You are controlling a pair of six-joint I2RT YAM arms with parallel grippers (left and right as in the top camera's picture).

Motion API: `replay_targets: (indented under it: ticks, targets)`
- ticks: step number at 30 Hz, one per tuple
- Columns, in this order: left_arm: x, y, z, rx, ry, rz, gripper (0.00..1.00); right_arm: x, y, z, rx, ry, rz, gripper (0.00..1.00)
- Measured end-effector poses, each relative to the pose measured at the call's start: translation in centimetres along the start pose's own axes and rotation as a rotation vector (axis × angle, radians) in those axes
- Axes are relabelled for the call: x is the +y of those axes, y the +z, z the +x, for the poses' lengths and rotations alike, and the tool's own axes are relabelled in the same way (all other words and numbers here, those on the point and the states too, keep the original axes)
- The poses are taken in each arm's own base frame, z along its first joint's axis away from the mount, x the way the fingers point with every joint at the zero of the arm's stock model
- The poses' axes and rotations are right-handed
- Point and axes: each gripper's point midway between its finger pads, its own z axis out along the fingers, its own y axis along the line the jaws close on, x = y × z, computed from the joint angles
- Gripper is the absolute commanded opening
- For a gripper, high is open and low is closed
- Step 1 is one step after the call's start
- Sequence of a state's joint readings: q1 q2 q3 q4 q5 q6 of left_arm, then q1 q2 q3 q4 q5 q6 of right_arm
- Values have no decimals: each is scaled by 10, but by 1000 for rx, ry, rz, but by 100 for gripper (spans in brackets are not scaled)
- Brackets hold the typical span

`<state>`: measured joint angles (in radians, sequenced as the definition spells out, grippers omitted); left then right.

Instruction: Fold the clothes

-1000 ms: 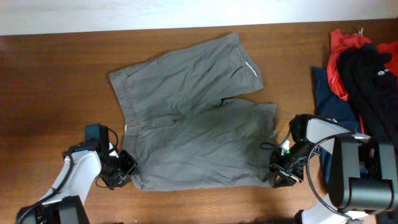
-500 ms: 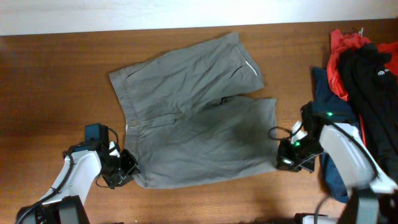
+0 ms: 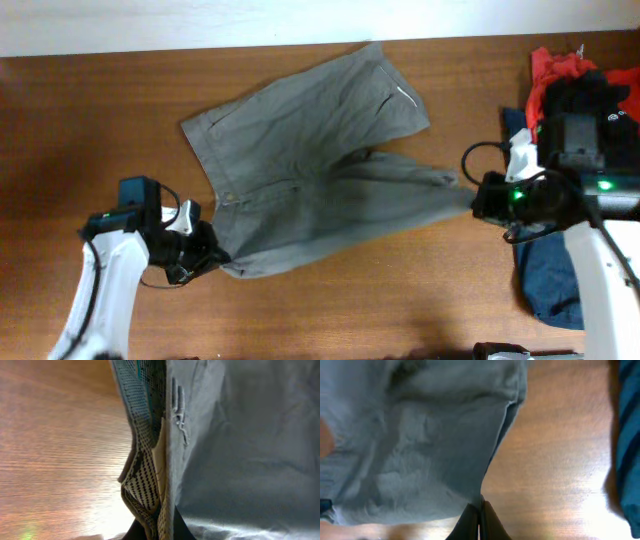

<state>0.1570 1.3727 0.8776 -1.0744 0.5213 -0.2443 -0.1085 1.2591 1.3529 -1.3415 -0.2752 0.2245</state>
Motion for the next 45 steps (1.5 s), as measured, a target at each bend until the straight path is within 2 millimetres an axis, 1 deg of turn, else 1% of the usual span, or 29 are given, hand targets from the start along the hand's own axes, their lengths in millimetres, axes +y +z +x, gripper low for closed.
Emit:
replay_targets:
  ticks: [2,5,6,7,9,10,12,13,15,20,23,26,30,34,36,37,38,39,41,42,44,45]
  targets:
    - [-7,-10,4,-32,35,23,1,3,-13,-5,-29,-2,7,4]
    - [-18,-27,18,-79,67,53,1,5,-32,-11,-66,-4,26,4]
    - [-22,-37,29,-97,72,70,0,8,-44,-18,-104,-13,24,4]
    - [-24,-40,32,-105,71,76,0,11,-51,-21,-126,-18,21,4]
    - [-27,-47,49,-102,52,93,1,20,-69,-32,-191,-25,3,4]
    - [-29,-51,54,-110,50,102,1,22,-74,-35,-211,-23,-4,4]
    - [-31,-55,63,-114,47,115,1,28,-80,-43,-246,-27,-24,4]
    - [-31,-56,67,-113,44,116,2,30,-80,-45,-248,-26,-32,4]
    - [-30,-57,72,-106,32,114,3,32,-72,-51,-226,-14,-43,4]
    - [-27,-55,69,-96,22,95,1,28,-47,-59,-149,10,-32,4]
    - [-24,-53,62,-108,32,73,0,29,-42,-60,-130,14,-38,4]
    - [-28,-51,42,-174,136,52,1,29,-41,-61,-133,13,-37,4]
    - [-33,-47,29,-213,243,15,1,28,-42,-62,-137,13,-34,4]
    - [-42,-38,12,-248,455,-36,2,27,-42,-64,-145,12,-24,4]
    - [-45,-32,8,-241,529,-61,7,26,-42,-64,-147,13,-18,4]
    - [-45,-28,9,-223,548,-71,13,25,-42,-64,-146,13,-17,4]
    - [-45,-23,11,-200,562,-79,21,25,-42,-64,-147,13,-17,4]
    - [-44,-19,12,-180,576,-87,32,25,-42,-64,-147,12,-17,4]
    - [-42,-9,15,-129,594,-104,62,25,-42,-64,-147,12,-15,4]
    - [-40,-5,15,-111,596,-113,68,25,-42,-64,-148,13,-13,4]
    - [-39,-3,14,-104,602,-122,73,25,-42,-64,-148,13,-13,4]
    - [-38,-3,12,-111,604,-130,73,25,-42,-64,-148,13,-13,4]
